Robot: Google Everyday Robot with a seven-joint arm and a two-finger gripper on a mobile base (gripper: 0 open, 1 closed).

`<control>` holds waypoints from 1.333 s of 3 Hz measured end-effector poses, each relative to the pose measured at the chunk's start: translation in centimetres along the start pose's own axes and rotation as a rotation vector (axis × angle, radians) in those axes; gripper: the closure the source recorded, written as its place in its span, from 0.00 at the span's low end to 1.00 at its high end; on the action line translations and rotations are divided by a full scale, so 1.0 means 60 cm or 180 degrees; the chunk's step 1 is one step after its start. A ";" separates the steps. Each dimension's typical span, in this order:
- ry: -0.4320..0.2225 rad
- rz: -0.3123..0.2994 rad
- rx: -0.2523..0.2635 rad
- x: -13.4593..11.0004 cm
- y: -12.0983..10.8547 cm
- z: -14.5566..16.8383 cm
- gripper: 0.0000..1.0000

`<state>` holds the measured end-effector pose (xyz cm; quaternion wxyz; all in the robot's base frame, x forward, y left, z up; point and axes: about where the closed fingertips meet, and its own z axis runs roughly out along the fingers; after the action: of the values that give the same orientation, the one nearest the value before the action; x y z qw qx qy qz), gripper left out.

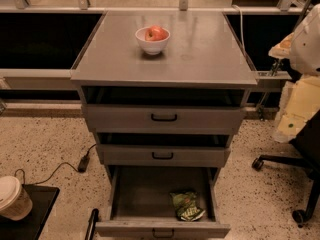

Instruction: Pick green jalapeno chip bag from bottom drawer and place on counter

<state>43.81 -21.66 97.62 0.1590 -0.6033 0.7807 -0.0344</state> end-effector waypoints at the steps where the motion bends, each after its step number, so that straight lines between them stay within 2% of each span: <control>1: 0.0000 0.0000 0.0000 0.000 0.000 0.000 0.00; 2: -0.0039 0.0038 -0.0031 0.009 0.003 0.019 0.00; 3: -0.0184 0.0176 -0.0210 0.045 0.024 0.102 0.00; 4: -0.0425 0.0322 -0.0572 0.082 0.068 0.248 0.00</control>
Offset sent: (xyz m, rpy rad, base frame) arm 0.0007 -0.0089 -0.0338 0.0392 0.0405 -0.0134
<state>43.26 -23.19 81.55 0.1575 -0.5759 0.7978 0.0840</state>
